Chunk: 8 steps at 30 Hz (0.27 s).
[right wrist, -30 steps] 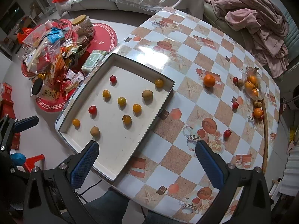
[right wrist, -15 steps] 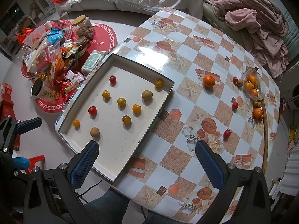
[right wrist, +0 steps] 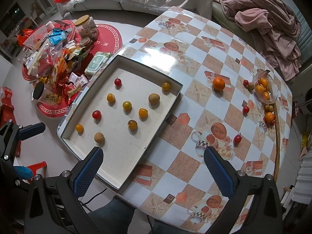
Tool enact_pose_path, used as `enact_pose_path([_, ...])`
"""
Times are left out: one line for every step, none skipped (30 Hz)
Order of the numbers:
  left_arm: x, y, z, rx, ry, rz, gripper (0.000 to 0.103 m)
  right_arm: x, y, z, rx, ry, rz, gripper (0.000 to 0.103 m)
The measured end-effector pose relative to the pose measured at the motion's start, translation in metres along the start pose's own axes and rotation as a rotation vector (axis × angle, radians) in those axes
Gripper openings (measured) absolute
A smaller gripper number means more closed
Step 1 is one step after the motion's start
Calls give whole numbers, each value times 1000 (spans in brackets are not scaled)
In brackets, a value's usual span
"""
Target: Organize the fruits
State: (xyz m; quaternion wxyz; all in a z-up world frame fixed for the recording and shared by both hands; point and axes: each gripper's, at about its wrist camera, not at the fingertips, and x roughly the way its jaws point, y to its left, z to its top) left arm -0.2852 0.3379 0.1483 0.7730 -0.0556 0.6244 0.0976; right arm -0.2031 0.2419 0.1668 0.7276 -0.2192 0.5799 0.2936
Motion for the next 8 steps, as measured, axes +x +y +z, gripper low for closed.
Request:
enact_pose_path([0, 0, 0, -2, 0, 0, 102, 0, 0, 0, 0, 1, 0, 103])
enact_pose_path([0, 0, 0, -5, 0, -2, 102, 0, 0, 0, 0, 1, 0, 103])
enact_pose_path([0, 0, 0, -5, -2, -4, 102, 0, 0, 0, 1, 1, 0, 103])
enact_pose_path([0, 1, -2, -7, -6, -5, 102, 0, 0, 0, 1, 1, 0, 103])
enact_pose_path([0, 1, -2, -9, -10, -7, 102, 0, 1, 0, 1, 1, 0, 103])
enact_pose_path([-1, 1, -3, -12, -14, -10, 102, 0, 1, 0, 1, 1, 1, 103])
enact_pose_path([-1, 1, -3, -13, -15, -13, 102, 0, 0, 0, 2, 1, 1, 103])
enact_pose_path([-1, 1, -4, -14, -16, -14, 102, 0, 0, 0, 3, 2, 1, 103])
